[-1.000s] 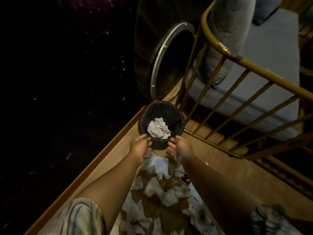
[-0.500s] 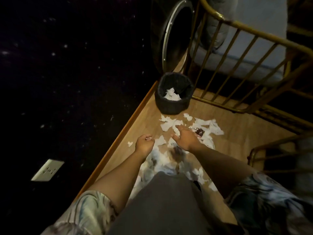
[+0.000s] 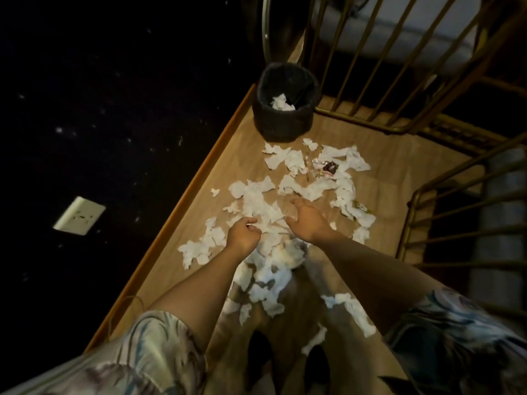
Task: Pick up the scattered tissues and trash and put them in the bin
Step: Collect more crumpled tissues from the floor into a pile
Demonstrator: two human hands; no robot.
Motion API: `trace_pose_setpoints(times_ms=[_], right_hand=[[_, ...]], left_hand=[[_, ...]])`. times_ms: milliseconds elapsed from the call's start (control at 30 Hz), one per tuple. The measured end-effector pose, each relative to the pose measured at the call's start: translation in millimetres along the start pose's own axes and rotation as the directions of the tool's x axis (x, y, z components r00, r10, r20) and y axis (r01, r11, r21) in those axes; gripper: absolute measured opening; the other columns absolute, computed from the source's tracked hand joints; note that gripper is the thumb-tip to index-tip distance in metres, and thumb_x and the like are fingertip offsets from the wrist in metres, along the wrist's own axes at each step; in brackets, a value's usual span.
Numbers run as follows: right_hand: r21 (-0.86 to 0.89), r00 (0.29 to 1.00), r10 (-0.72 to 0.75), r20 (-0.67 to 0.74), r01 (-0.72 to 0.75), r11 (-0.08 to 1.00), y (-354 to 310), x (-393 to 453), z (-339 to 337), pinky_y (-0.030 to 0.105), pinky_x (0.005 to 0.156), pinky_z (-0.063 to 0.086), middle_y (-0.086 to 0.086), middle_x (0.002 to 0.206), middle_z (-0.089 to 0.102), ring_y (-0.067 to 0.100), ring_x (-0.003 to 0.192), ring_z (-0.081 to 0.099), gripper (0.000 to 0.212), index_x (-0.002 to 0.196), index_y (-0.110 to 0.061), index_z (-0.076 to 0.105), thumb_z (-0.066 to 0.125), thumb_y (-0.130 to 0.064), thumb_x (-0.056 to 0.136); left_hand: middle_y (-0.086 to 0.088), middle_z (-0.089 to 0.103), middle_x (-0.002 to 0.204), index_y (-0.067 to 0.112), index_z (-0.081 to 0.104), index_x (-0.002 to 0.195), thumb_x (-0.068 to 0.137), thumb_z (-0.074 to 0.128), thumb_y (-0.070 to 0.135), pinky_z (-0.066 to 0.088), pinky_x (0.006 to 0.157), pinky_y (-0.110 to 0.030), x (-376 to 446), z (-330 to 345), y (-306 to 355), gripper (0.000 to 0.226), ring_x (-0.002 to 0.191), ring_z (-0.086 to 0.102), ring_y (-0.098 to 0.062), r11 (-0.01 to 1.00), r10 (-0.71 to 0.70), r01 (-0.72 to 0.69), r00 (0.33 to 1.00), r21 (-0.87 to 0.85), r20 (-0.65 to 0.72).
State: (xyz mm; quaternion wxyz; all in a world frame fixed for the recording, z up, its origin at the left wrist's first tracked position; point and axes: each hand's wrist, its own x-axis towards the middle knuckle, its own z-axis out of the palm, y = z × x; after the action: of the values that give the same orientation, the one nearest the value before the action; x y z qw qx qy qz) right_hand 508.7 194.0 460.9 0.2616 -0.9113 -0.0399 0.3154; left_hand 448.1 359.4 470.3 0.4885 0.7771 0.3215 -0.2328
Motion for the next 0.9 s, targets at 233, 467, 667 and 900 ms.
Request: trace_pose_setpoints(times_ms=[233,467,667,900], right_hand=[[-0.026,0.999,-0.018,-0.041,0.017,1.000,96,55,87,0.046,0.112,0.030,0.010,0.146,0.042,0.031,0.135,0.037,0.054,0.142,-0.019,0.041,0.056,-0.033,0.092],[-0.037,0.985,-0.077,-0.157,0.072,0.997,198,161,168,0.045,0.115,0.024,0.006,0.150,0.037,0.029,0.138,0.032,0.053,0.143,-0.021,0.038,0.053,-0.024,0.093],[-0.088,0.946,-0.139,-0.292,0.118,0.989,264,229,201,0.040,0.114,0.014,0.004,0.150,0.036,0.026,0.139,0.027,0.054,0.145,-0.023,0.034,0.051,-0.021,0.093],[0.006,0.850,-0.091,-0.520,0.110,0.994,321,225,227,0.036,0.110,0.022,0.006,0.141,0.047,0.026,0.133,0.035,0.050,0.137,-0.021,0.048,0.053,-0.013,0.088]], left_hand=[[-0.013,0.062,0.123,0.004,0.059,0.122,0.092,0.051,0.008,0.038,0.082,-0.019,67,118,-72,0.031,0.112,0.058,-0.028,0.999,0.049,-0.048,0.995,0.006,-0.088],[-0.009,0.064,0.122,0.011,0.061,0.118,0.090,0.057,0.007,0.045,0.095,-0.029,200,228,-154,0.029,0.111,0.059,-0.025,0.982,0.180,-0.167,0.967,0.085,-0.180],[-0.008,0.064,0.119,0.012,0.064,0.114,0.087,0.056,0.009,0.047,0.099,-0.036,296,291,-178,0.028,0.113,0.058,-0.025,0.918,0.394,-0.361,0.880,0.164,-0.267],[-0.010,0.063,0.112,0.011,0.063,0.112,0.086,0.052,0.009,0.046,0.095,-0.037,309,321,-196,0.028,0.107,0.056,-0.026,0.765,0.630,-0.543,0.744,0.346,-0.222]])
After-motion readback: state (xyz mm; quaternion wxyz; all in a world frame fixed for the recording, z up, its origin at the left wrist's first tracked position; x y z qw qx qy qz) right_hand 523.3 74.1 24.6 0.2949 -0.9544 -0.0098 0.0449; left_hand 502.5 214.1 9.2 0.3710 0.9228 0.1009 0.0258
